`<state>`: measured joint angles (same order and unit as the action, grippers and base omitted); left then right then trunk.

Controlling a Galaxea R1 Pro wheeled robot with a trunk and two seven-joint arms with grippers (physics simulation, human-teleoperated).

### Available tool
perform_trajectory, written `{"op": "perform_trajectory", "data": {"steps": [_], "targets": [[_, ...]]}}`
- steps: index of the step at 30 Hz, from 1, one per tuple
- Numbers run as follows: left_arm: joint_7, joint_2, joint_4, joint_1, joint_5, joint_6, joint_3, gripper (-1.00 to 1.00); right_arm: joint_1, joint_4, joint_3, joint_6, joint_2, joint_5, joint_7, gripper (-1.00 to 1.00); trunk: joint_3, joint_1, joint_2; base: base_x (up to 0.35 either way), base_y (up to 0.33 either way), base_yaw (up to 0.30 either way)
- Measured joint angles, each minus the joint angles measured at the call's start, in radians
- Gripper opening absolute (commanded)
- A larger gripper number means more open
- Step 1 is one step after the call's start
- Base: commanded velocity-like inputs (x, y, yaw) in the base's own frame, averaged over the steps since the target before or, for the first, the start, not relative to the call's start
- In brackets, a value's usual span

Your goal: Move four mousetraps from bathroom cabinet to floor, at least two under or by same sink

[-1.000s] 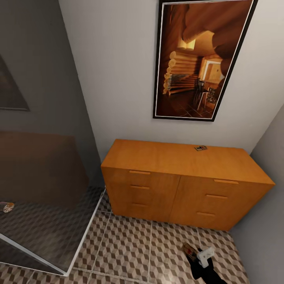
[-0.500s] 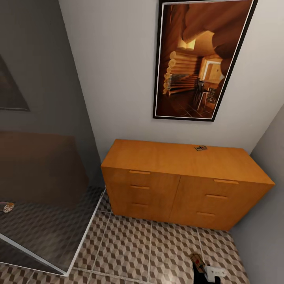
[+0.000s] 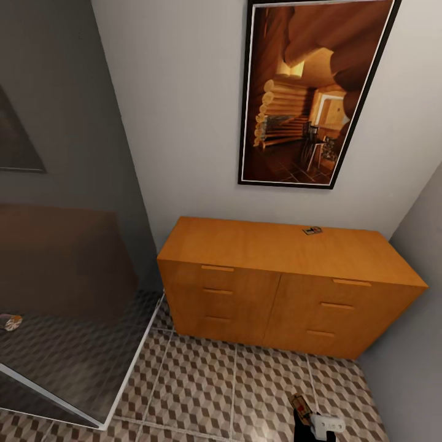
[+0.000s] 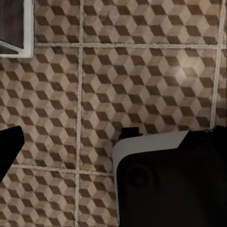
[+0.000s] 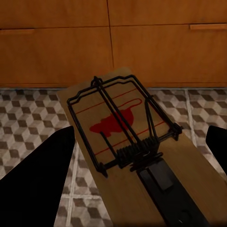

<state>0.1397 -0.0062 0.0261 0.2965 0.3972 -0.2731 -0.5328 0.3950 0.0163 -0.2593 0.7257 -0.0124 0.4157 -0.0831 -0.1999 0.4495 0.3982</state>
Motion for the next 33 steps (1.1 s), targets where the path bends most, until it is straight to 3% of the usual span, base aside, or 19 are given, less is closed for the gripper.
{"op": "perform_trajectory", "data": {"steps": [2,5,8,10,14,17,20,24,33], "targets": [[0.082,-0.011,0.071,-0.001,-0.002,0.002,-0.001,1.00,0.000,0.000,0.000,-0.001,0.000,0.000,-0.001,-1.00,0.000,0.000,0.000,0.000,0.000,0.000],[0.114,-0.014,0.144,-0.001,-0.002,0.004,0.001,1.00,0.000,0.000,-0.001,-0.002,0.000,0.000,-0.004,-1.00,0.000,0.000,0.000,0.000,0.000,0.000],[0.130,-0.017,0.269,-0.001,-0.001,0.026,0.001,1.00,0.000,0.000,0.000,-0.003,-0.002,0.000,-0.006,-1.00,0.000,0.000,0.000,0.000,0.000,0.000],[0.133,-0.020,0.345,-0.001,-0.002,0.076,0.001,1.00,0.000,0.001,0.000,-0.003,-0.003,0.000,-0.006,-1.00,0.000,0.000,0.000,0.000,0.000,0.000],[0.132,-0.035,0.552,0.000,-0.007,0.274,0.000,1.00,0.000,0.001,-0.001,-0.003,-0.002,0.000,-0.005,-1.00,0.000,0.000,0.000,0.000,0.000,0.000],[0.133,-0.044,0.665,0.000,-0.006,0.360,-0.002,1.00,0.000,0.002,0.000,-0.004,-0.002,0.000,-0.003,-1.00,0.000,0.000,0.000,0.000,0.000,0.000],[0.182,-0.085,0.834,0.001,-0.010,0.459,-0.002,1.00,0.000,0.002,0.000,-0.003,-0.003,0.000,0.000,-1.00,0.000,0.000,0.000,0.000,0.000,0.000],[0.249,-0.104,0.924,0.003,-0.012,0.535,-0.003,1.00,0.000,0.002,0.000,-0.002,-0.004,0.000,0.000,-1.00,0.000,0.000,0.000,0.000,0.000,0.000],[0.266,-0.105,0.977,0.003,-0.039,0.566,-0.008,1.00,0.000,0.003,0.001,0.001,-0.005,0.000,0.000,-1.00,0.000,0.000,0.000,0.000,0.000,0.000]]}}
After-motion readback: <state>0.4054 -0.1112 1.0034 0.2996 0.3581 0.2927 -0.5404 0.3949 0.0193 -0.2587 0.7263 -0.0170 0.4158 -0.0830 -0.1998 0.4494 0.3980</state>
